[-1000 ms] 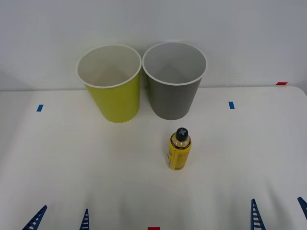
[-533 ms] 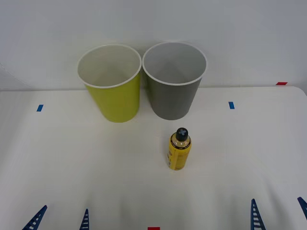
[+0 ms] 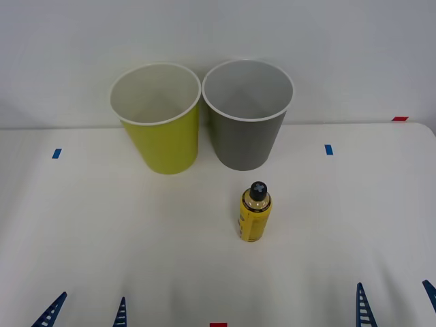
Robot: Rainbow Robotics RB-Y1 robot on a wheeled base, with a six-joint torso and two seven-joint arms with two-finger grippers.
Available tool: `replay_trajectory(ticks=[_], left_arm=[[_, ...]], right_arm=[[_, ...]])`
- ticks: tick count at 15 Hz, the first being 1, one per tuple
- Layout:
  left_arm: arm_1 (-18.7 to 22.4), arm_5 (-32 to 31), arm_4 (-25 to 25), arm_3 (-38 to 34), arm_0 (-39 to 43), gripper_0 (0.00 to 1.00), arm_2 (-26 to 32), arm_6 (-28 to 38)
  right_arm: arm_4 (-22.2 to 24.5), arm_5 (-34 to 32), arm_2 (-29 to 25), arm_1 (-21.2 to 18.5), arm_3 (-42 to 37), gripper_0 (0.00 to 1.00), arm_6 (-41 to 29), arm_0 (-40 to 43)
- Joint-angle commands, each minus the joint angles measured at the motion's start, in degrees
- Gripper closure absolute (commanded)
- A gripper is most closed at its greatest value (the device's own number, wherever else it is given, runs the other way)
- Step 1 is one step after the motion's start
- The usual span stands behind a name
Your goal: Put cans in the gray bin and PET bottles in the light green bin.
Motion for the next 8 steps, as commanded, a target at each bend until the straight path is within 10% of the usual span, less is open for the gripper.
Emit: replay_trajectory(ticks=[1, 8], left_arm=[[0.0, 0.0, 0.0, 0.0, 0.0, 0.0, 0.0, 0.0], [0.0, 0.0, 0.0, 0.0, 0.0, 0.0, 0.0, 0.0]], right_arm=[[0.0, 0.0, 0.0, 0.0, 0.0, 0.0, 0.0, 0.0], [0.0, 0.0, 0.0, 0.0, 0.0, 0.0, 0.0, 0.0]])
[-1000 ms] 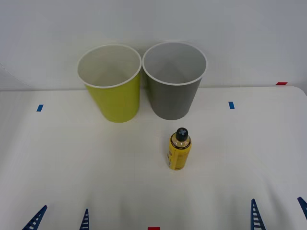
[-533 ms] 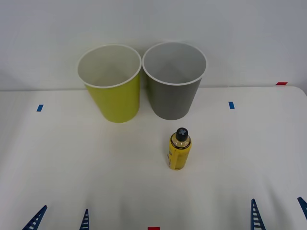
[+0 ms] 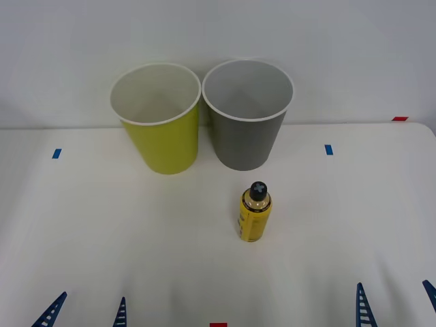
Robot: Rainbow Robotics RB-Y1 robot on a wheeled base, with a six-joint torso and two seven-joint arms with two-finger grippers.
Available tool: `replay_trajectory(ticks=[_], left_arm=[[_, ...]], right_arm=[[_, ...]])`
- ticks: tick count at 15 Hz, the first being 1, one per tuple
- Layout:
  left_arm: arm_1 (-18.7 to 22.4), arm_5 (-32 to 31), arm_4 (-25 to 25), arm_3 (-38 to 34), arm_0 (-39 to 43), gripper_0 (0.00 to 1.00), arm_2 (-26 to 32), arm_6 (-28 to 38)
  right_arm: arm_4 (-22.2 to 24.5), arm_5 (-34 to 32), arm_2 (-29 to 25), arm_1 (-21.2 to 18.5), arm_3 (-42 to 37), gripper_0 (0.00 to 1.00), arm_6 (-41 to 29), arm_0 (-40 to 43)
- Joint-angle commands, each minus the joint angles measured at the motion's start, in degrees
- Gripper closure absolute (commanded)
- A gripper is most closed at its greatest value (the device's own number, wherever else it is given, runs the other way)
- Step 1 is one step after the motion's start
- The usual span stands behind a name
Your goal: Put cans in the gray bin and PET bottles in the light green bin.
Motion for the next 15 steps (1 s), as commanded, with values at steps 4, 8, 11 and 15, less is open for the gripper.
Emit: replay_trajectory(ticks=[4, 8, 11, 15], left_arm=[[0.0, 0.0, 0.0, 0.0, 0.0, 0.0, 0.0, 0.0], [0.0, 0.0, 0.0, 0.0, 0.0, 0.0, 0.0, 0.0], [0.0, 0.0, 0.0, 0.0, 0.0, 0.0, 0.0, 0.0], [0.0, 0.0, 0.0, 0.0, 0.0, 0.0, 0.0, 0.0]], right_arm=[[0.0, 0.0, 0.0, 0.0, 0.0, 0.0, 0.0, 0.0], [0.0, 0.0, 0.0, 0.0, 0.0, 0.0, 0.0, 0.0], [0.0, 0.0, 0.0, 0.0, 0.0, 0.0, 0.0, 0.0], [0.0, 0.0, 0.0, 0.0, 0.0, 0.0, 0.0, 0.0]])
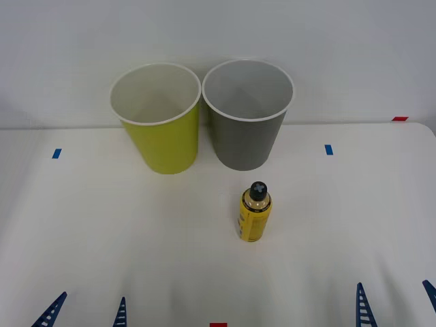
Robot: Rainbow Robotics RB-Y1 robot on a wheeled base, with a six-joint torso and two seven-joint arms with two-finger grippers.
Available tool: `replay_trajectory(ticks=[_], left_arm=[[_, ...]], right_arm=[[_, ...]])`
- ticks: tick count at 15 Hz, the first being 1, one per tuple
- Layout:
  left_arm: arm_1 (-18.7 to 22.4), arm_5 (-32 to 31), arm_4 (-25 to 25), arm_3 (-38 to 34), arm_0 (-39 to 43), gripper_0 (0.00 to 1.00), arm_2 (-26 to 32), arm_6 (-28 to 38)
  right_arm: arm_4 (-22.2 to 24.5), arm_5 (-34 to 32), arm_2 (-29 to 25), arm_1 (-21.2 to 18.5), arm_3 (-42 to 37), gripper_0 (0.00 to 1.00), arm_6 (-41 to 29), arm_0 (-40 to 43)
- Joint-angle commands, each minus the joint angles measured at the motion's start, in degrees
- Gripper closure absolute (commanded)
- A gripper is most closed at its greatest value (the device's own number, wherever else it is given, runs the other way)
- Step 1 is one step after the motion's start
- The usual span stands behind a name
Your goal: Put cans in the gray bin and PET bottles in the light green bin.
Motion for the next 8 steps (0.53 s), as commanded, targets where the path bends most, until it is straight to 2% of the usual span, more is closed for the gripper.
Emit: replay_trajectory(ticks=[1, 8], left_arm=[[0.0, 0.0, 0.0, 0.0, 0.0, 0.0, 0.0, 0.0], [0.0, 0.0, 0.0, 0.0, 0.0, 0.0, 0.0, 0.0]], right_arm=[[0.0, 0.0, 0.0, 0.0, 0.0, 0.0, 0.0, 0.0], [0.0, 0.0, 0.0, 0.0, 0.0, 0.0, 0.0, 0.0]])
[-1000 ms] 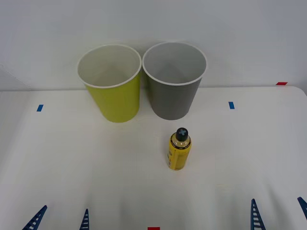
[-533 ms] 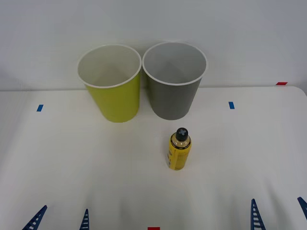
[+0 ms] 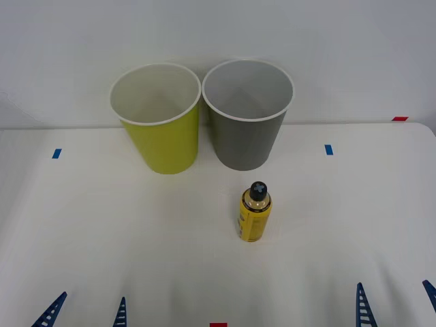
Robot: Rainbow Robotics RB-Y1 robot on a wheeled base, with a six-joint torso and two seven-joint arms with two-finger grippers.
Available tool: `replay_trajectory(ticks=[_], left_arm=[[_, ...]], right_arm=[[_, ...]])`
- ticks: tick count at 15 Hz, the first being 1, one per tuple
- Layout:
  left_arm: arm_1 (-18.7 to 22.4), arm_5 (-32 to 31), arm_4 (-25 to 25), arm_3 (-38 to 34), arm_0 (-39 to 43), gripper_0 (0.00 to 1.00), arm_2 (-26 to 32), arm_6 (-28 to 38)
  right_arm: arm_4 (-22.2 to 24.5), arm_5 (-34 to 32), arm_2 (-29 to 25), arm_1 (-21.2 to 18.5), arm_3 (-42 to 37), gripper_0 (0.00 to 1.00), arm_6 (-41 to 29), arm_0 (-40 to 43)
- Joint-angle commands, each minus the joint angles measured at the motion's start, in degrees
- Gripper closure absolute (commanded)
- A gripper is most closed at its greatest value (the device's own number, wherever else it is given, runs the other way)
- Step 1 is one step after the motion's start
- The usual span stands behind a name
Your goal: Put cans in the gray bin and PET bottles in the light green bin.
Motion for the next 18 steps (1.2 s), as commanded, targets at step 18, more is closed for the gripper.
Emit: replay_trajectory(ticks=[18], left_arm=[[0.0, 0.0, 0.0, 0.0, 0.0, 0.0, 0.0, 0.0]], right_arm=[[-2.2, 1.3, 21.4, -10.0, 10.9, 0.0, 6.4, -26.6]])
